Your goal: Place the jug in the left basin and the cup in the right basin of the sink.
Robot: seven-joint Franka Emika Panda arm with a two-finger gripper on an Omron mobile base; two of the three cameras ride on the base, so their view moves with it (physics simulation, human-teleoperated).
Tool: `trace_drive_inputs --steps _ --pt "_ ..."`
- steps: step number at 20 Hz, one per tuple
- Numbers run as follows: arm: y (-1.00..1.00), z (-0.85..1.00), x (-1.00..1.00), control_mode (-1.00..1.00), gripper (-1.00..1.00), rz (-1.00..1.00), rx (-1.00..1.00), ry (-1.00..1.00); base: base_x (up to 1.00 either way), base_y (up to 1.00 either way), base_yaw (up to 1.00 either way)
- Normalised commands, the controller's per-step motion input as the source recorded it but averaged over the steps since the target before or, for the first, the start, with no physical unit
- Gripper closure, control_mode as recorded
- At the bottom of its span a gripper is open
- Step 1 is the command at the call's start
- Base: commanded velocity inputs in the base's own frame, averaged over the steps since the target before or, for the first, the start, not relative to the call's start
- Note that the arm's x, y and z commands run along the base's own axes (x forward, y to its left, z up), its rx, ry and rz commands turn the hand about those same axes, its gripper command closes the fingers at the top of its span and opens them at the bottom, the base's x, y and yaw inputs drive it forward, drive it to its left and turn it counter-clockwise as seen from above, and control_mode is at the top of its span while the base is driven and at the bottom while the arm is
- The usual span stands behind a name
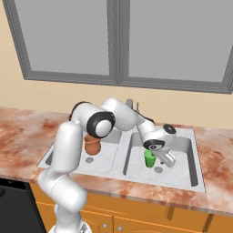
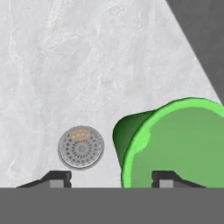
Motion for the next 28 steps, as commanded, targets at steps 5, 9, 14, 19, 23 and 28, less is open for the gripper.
trace_drive_inputs --steps 5,9,14,19,23,28 --pt "-0.03 0.32 0.00 -1.00 -1.00 0.00 0.00 0.00 0.00 0.00 0.00" --pt "0.00 0.76 -0.12 -1.00 -1.00 0.00 0.00 0.00 0.00 0.00 0.00" --pt "0.00 0.77 -0.22 -1.00 -1.00 0.02 0.00 0.00 0.00 0.00 0.00" --pt "0.03 0.58 -0.47 -1.00 -1.00 0.06 0.00 0.00 0.00 0.00 0.00" --pt "0.25 0.38 -0.76 -1.00 -1.00 0.09 -0.05 0.00 0.00 0.00 0.00" --pt "0.53 0.23 -0.77 -1.00 -1.00 0.18 -0.07 0.00 0.00 0.00 0.00"
